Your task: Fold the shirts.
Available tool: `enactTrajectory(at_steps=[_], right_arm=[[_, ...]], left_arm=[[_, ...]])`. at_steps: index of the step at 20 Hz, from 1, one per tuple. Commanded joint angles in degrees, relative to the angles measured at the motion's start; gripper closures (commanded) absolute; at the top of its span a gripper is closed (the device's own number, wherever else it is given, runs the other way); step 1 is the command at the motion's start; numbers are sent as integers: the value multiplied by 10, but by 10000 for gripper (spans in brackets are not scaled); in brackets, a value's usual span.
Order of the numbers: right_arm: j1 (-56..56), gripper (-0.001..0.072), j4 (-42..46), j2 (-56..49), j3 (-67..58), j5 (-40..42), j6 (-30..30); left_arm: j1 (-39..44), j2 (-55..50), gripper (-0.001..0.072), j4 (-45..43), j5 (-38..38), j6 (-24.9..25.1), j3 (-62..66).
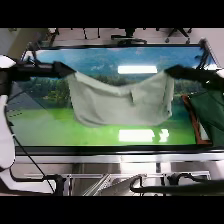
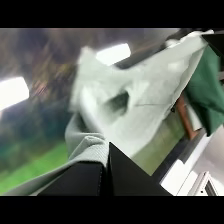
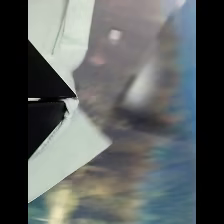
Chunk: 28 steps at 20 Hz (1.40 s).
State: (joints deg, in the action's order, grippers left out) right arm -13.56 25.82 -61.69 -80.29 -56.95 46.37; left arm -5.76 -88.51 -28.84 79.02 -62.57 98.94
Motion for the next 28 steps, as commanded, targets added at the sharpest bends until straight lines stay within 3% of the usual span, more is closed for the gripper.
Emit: enactTrajectory(at_steps=[1,5,8,13,15,18,21,25,28], right_arm=[[0,697,-16,148,-70,42,-40],[0,698,48,305,-103,114,-29],[0,698,82,372,-124,141,-20],[0,698,123,361,-166,142,-3],[0,698,138,328,-165,140,0],[0,698,139,230,-164,102,22],[2,698,138,88,-149,40,45],[9,698,133,-135,-123,55,31],[8,699,90,-265,-127,93,29]], left_arm=[[-3,128,695,62,14,-3,96],[-36,271,696,64,-3,-27,186],[-136,367,696,64,-39,-60,184],[-373,473,696,59,-43,-58,76],[-415,456,696,68,-43,-58,29],[-345,370,695,107,-14,-8,-39],[-192,243,695,38,-36,33,-103],[-87,26,695,-50,-148,32,-120],[-64,-141,694,-46,-149,27,-59]])
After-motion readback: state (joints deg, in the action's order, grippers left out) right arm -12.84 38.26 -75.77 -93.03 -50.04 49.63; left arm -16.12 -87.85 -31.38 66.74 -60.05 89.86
